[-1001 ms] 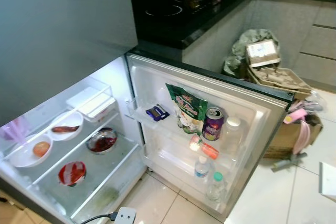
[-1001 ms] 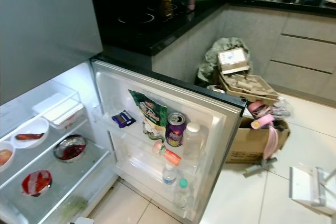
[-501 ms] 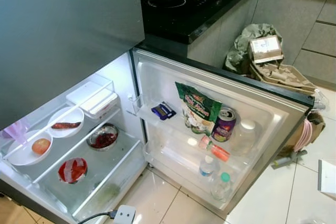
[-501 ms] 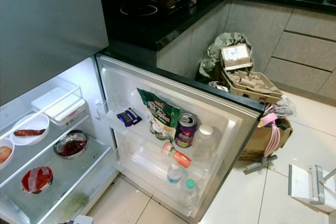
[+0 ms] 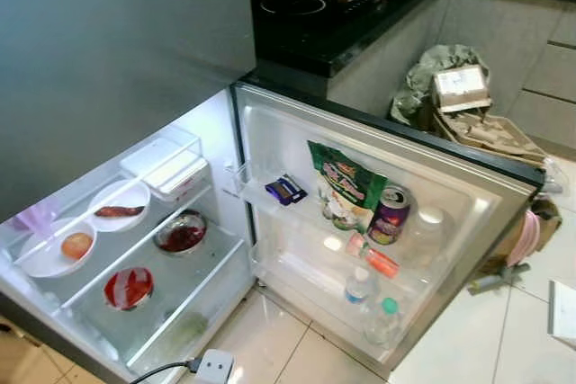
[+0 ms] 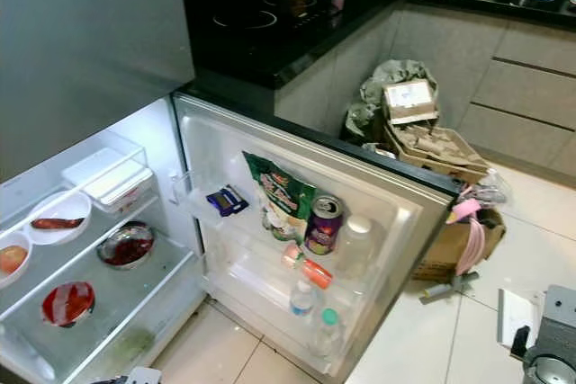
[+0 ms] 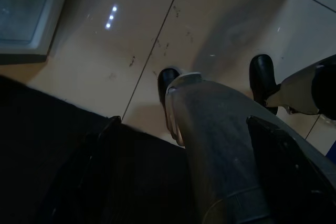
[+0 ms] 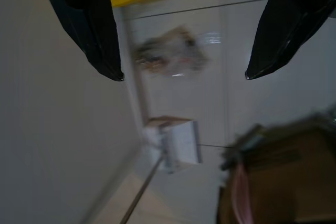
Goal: Restocking fridge
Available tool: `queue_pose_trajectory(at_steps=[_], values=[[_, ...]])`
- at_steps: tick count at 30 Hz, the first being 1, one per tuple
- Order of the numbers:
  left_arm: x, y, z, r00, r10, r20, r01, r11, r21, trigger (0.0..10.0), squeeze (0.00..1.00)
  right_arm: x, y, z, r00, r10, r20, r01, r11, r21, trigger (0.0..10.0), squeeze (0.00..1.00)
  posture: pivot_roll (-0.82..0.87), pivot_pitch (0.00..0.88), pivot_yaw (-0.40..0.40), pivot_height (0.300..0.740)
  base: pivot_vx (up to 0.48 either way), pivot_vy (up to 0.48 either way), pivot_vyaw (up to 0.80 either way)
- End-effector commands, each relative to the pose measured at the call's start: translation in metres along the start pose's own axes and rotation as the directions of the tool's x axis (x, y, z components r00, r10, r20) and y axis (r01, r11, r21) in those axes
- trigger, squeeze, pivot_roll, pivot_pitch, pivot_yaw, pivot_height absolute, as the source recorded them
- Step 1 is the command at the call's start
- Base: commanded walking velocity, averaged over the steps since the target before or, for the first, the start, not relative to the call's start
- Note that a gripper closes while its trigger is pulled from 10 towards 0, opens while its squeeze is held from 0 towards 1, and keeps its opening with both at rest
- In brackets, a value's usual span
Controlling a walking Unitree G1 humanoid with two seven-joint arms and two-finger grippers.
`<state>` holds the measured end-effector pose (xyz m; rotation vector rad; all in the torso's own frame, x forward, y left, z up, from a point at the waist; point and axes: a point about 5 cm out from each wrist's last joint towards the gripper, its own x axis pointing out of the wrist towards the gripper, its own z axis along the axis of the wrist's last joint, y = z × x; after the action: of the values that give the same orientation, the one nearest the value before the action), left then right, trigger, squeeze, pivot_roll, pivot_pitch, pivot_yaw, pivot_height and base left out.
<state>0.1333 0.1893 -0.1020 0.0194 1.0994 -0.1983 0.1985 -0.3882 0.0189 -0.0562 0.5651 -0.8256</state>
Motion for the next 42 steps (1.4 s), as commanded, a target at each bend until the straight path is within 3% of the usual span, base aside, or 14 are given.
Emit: queue_pose_trajectory(at_steps=[1,5,7,9,12,14,29,31,33,35,36,37,39,42], values=[[-0.001,-0.001,-0.008,1.0,-0.005,-0.031,0.005,1.0,-0.01,10.0,0.0,0.001,-0.001,0.002,1.0,0.018,0.009,-0.019,0.993,0.113,10.0,0.0,-0.01,0.0,-0.028,0.74,0.0,0.0,0.0],[-0.001,0.0,-0.008,1.0,-0.005,-0.031,0.005,1.0,-0.009,10.0,0.0,0.002,0.006,0.017,0.994,0.082,0.078,-0.099,0.962,0.255,10.0,0.0,-0.01,0.0,-0.025,0.74,0.0,0.0,0.0],[-0.001,0.0,-0.008,1.0,-0.004,-0.029,0.004,1.0,-0.009,10.0,0.0,0.004,0.017,0.05,0.939,0.238,0.247,-0.334,0.802,0.495,10.0,0.0,0.0,0.0,-0.025,0.74,0.0,0.0,0.0],[-0.001,0.0,-0.008,1.0,-0.004,-0.029,0.004,1.0,-0.009,10.0,0.0,0.004,0.017,0.05,0.939,0.238,0.247,-0.334,0.802,0.495,10.0,0.0,0.0,0.0,-0.025,0.74,0.0,0.0,0.0],[-0.002,0.001,-0.009,1.0,0.0,-0.028,0.0,1.0,-0.013,10.0,0.0,0.003,0.025,0.078,0.853,0.333,0.402,-0.515,0.661,0.546,10.0,0.0,0.0,0.0,-0.03,0.74,0.0,0.0,0.0],[-0.002,0.003,-0.01,1.0,0.005,-0.028,-0.006,1.0,-0.019,10.0,0.0,-0.001,0.037,0.093,0.764,0.438,0.474,-0.641,0.594,0.486,10.0,0.0,0.0,0.0,-0.036,0.74,0.0,0.0,0.0],[-0.002,0.0,-0.009,1.0,0.001,-0.024,-0.002,1.0,-0.03,10.0,0.0,-0.019,0.071,0.09,0.463,0.8,0.381,-0.884,0.447,0.136,10.0,0.0,-0.01,0.0,-0.037,0.74,0.0,0.0,0.0],[-0.002,0.0,-0.009,1.0,-0.001,-0.024,0.0,1.0,-0.028,10.0,0.0,-0.028,0.078,0.078,0.324,0.903,0.282,-0.944,0.327,0.039,10.0,0.0,-0.01,0.0,-0.036,0.74,0.0,0.0,0.0],[-0.002,0.0,-0.009,1.0,-0.001,-0.024,0.001,1.0,-0.027,10.0,0.0,-0.032,0.081,0.072,0.247,0.939,0.238,-0.968,0.252,0.01,10.0,0.0,-0.01,0.0,-0.036,0.74,0.0,0.0,0.0],[-0.002,0.0,-0.009,1.0,-0.001,-0.024,0.001,1.0,-0.027,10.0,0.0,-0.032,0.081,0.072,0.247,0.939,0.238,-0.968,0.252,0.01,10.0,0.0,-0.01,0.0,-0.036,0.74,0.0,0.0,0.0],[-0.001,0.0,-0.009,1.0,-0.002,-0.023,0.001,1.0,-0.027,10.0,0.0,-0.037,0.084,0.068,0.181,0.963,0.202,-0.983,0.186,-0.006,10.0,0.0,-0.01,0.0,-0.033,0.74,0.0,0.0,0.0],[-0.001,0.0,-0.009,1.0,-0.002,-0.023,0.001,1.0,-0.027,10.0,0.0,-0.037,0.084,0.068,0.181,0.963,0.202,-0.983,0.186,-0.006,10.0,0.0,-0.01,0.0,-0.033,0.74,0.0,0.0,0.0],[-0.002,0.0,-0.009,1.0,-0.002,-0.024,0.001,1.0,-0.025,10.0,0.0,-0.046,0.09,0.062,0.044,0.988,0.149,-0.999,0.046,-0.009,10.0,0.0,-0.01,0.0,-0.034,0.74,0.0,0.0,0.0],[-0.002,0.001,-0.009,1.0,-0.002,-0.025,0.001,1.0,-0.025,10.0,0.0,-0.05,0.094,0.059,-0.008,0.992,0.129,-1.0,-0.007,-0.007,10.0,0.0,-0.01,0.0,-0.033,0.74,0.0,0.0,0.0]])
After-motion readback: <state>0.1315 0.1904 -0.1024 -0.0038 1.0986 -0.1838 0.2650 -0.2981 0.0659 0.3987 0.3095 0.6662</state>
